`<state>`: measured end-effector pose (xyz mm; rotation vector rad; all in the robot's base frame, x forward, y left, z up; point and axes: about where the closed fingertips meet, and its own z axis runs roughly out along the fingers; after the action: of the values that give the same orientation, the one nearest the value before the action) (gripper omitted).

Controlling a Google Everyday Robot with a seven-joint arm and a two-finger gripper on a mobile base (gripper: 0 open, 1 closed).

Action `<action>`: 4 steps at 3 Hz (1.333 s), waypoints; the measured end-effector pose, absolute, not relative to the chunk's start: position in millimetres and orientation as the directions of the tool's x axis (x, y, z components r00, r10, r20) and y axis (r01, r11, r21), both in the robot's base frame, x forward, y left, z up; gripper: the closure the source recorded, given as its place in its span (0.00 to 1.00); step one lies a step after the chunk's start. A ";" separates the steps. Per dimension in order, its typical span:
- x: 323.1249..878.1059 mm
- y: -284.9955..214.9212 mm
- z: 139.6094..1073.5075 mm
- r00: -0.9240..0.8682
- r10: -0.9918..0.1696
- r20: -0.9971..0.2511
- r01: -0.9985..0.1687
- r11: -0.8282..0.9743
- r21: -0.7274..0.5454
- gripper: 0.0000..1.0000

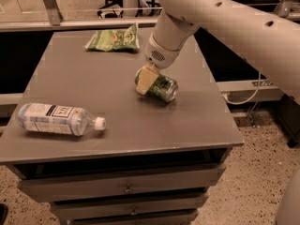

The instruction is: Pick green can

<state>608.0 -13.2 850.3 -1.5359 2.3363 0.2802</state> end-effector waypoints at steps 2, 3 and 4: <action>611.0 3.8 871.8 -0.304 -0.807 -0.507 -0.944 0.327 0.045 0.94; 607.4 16.9 911.0 -0.202 -0.715 -0.669 -0.976 0.207 0.073 1.00; 602.0 19.5 967.2 -0.105 -0.577 -0.810 -0.992 0.117 0.045 1.00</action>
Offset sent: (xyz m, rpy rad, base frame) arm -0.0042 0.0313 0.0691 0.4337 -0.0010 0.2252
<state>602.0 19.5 967.2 -1.5294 1.7605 0.8315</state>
